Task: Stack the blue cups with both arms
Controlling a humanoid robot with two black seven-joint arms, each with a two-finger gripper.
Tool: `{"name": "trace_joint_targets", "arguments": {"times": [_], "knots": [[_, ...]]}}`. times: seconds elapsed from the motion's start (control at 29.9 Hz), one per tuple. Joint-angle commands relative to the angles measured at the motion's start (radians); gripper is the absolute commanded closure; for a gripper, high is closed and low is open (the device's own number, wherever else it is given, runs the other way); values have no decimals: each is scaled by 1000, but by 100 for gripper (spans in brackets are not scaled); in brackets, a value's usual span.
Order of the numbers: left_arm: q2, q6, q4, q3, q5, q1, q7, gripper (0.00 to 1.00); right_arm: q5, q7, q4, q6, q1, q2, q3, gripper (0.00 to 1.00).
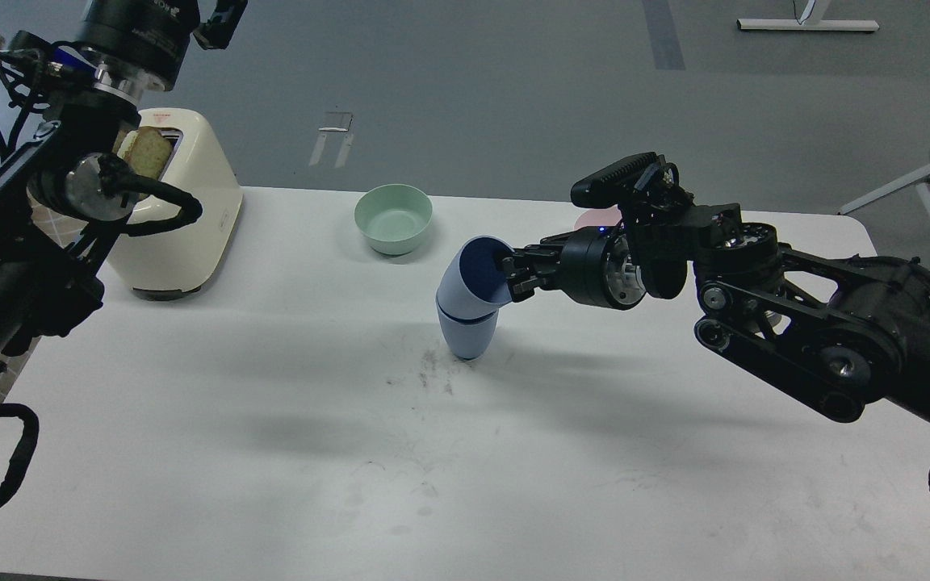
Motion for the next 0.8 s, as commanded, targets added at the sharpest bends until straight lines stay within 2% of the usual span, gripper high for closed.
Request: {"name": "trace_joint_targets", "arguments": {"times": [0.0, 0.03, 0.27, 0.47, 0.57, 0.6, 0.7, 0.77], "knots": [[-1, 1, 0, 0, 1, 0, 0, 3, 0, 0, -2, 0, -2, 0, 3, 80], [0, 1, 0, 0, 1, 0, 0, 3, 0, 0, 0, 0, -2, 0, 5, 75], [5, 0, 0, 2, 1, 3, 0, 3, 1, 0, -2, 0, -3, 8, 6, 63], [6, 0, 0, 0, 1, 3, 0, 3, 3, 0, -2, 0, -2, 11, 32, 47], [6, -2, 0, 2, 1, 3, 0, 3, 9, 1, -5, 0, -2, 4, 118, 21], [8, -5, 0, 3, 1, 3, 0, 3, 15, 1, -8, 0, -2, 3, 170, 7], [6, -8, 0, 6, 1, 6, 0, 3, 18, 3, -17, 0, -2, 3, 306, 0], [5, -8, 0, 8, 1, 9, 0, 3, 18, 3, -32, 0, -2, 7, 415, 0]]}}
